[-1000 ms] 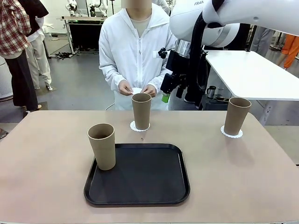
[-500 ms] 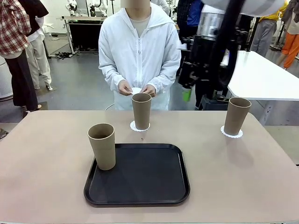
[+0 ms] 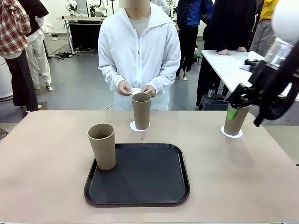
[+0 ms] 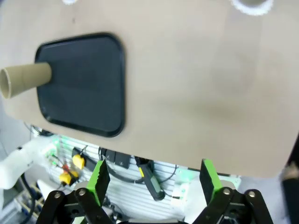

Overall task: Place coasters on the table and set cups on them.
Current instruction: Take one Reusable plastic cup from the Flat Tray and place it on a coaster set by the human.

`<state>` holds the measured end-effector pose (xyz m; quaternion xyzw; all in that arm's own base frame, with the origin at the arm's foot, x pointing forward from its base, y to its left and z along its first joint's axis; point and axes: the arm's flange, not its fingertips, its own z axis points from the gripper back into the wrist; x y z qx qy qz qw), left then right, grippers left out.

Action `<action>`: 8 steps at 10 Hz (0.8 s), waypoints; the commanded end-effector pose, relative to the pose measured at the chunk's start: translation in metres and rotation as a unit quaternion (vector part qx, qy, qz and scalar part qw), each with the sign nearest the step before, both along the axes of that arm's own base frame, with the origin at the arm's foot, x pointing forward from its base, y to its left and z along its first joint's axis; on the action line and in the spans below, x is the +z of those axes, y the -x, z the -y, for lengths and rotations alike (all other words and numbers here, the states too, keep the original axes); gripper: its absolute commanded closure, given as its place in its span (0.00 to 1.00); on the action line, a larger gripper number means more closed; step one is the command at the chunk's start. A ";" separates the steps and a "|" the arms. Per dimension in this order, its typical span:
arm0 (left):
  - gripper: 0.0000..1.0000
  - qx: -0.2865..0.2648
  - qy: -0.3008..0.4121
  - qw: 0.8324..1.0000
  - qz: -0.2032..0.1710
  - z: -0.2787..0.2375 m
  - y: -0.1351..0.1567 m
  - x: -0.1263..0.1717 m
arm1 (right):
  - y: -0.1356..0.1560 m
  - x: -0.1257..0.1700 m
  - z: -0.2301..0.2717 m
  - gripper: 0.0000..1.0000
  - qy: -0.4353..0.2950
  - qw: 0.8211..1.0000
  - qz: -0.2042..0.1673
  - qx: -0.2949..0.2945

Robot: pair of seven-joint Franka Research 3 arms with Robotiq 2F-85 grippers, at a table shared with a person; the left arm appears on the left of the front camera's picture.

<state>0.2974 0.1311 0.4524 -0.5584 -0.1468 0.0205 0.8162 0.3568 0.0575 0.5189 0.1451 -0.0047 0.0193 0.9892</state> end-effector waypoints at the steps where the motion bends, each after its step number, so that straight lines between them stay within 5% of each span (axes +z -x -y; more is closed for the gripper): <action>1: 0.00 0.000 0.007 1.000 0.008 -0.001 0.001 0.000 | 0.014 -0.003 0.010 0.00 0.004 0.999 0.029 -0.019; 8: 0.00 0.000 0.007 1.000 0.008 -0.001 0.001 0.000 | 0.007 0.000 0.012 0.00 -0.002 1.000 0.011 -0.016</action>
